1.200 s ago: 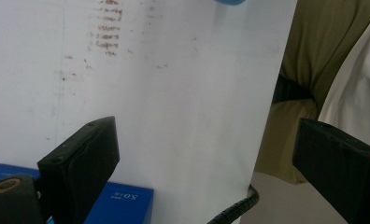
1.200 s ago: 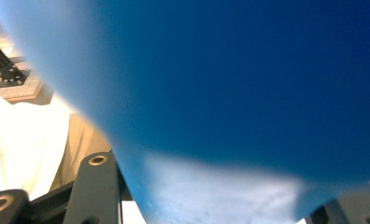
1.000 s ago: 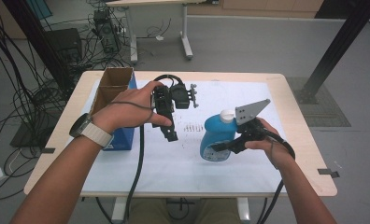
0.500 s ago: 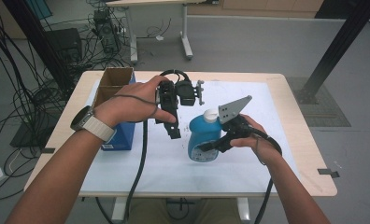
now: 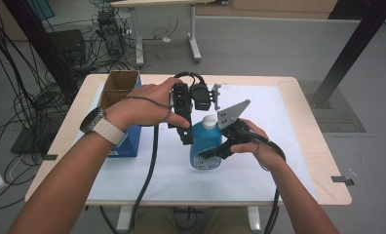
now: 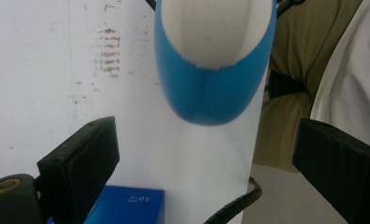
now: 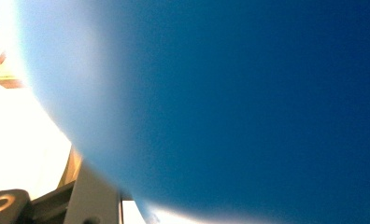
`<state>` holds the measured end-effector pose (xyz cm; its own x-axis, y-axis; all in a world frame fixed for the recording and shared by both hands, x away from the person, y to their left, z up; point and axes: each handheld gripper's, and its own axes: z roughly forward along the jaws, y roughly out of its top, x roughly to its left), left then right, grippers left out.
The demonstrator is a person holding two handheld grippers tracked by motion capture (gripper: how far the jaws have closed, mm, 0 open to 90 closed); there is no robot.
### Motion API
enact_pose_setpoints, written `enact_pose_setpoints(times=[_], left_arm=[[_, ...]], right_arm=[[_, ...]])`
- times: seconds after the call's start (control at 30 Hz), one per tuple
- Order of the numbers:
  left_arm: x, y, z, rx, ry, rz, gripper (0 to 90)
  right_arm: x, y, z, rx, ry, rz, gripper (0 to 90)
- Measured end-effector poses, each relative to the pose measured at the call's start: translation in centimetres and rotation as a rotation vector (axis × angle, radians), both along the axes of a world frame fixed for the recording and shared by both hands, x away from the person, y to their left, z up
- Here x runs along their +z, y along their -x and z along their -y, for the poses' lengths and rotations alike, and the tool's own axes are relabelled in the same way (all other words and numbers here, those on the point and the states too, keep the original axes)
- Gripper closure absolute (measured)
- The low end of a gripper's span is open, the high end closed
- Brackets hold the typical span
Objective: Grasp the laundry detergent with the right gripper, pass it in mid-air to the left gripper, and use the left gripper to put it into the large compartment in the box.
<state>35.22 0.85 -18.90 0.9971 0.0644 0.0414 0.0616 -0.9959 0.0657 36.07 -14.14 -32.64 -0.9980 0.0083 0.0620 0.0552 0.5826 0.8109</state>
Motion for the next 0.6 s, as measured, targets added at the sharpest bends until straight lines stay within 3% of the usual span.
enact_pose_setpoints(times=[0.6], left_arm=[[-0.2, -0.3, 1.4, -0.009, -0.003, 0.002, 7.4]], right_arm=[[0.1, -0.2, -1.4, 0.015, 0.02, -0.005, 43.7]])
